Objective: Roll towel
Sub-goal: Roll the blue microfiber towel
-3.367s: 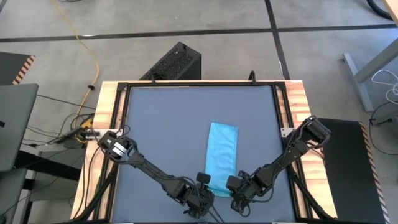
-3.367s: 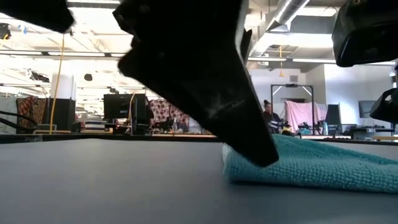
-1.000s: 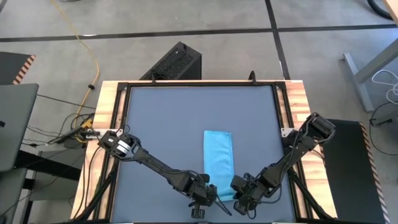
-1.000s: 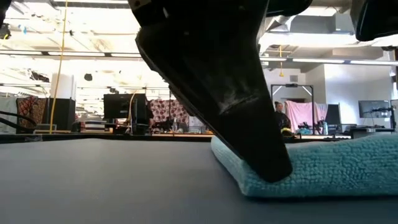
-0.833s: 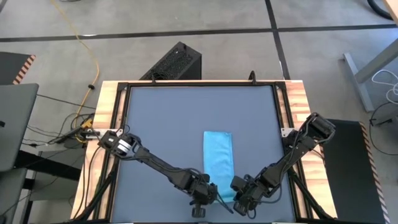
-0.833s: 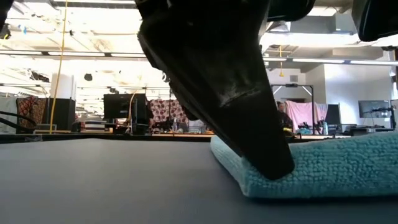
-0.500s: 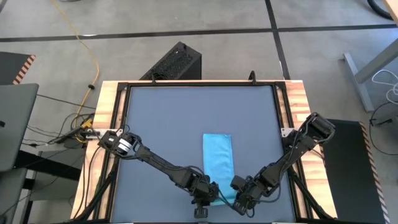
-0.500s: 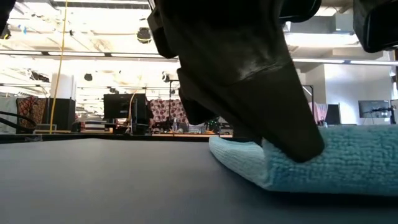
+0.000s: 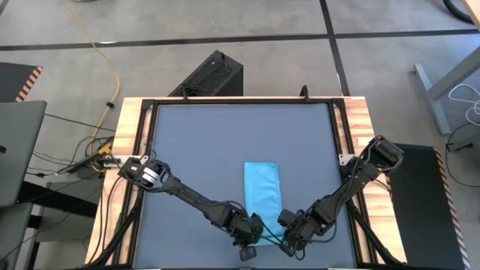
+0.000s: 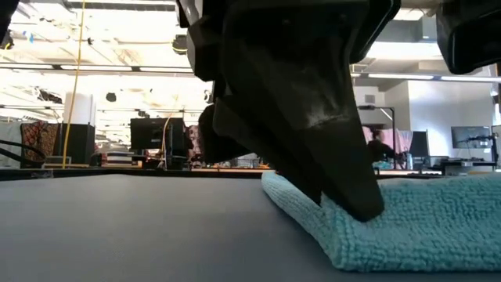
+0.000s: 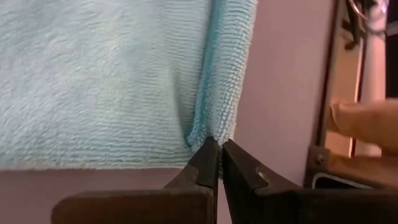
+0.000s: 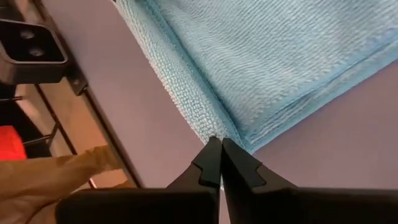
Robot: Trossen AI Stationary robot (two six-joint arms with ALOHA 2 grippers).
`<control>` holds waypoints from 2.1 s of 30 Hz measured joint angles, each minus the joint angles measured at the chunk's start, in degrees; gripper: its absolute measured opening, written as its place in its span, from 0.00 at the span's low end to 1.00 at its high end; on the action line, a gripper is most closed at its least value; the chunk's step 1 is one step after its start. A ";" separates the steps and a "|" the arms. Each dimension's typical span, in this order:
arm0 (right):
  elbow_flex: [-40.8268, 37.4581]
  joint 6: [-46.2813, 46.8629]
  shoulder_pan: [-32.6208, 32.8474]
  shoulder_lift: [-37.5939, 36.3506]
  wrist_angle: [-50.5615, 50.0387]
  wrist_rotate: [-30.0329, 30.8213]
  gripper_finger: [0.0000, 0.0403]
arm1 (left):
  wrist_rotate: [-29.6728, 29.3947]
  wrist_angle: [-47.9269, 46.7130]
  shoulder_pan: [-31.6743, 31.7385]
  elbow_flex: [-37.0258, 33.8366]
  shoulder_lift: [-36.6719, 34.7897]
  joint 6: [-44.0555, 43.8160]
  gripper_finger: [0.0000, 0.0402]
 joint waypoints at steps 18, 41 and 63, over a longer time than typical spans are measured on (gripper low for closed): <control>0.88 -6.22 0.68 0.04 1.06 8.17 0.38 | 0.14 -0.20 -1.01 -0.04 -0.13 -3.12 0.00; 14.80 -41.68 11.11 3.12 -2.02 29.94 0.31 | 0.34 -0.72 -0.74 -0.04 -0.11 -2.20 0.00; 13.67 -36.54 7.17 9.57 -1.88 30.85 0.32 | 1.65 -0.26 -0.98 -0.02 -0.04 -1.59 0.00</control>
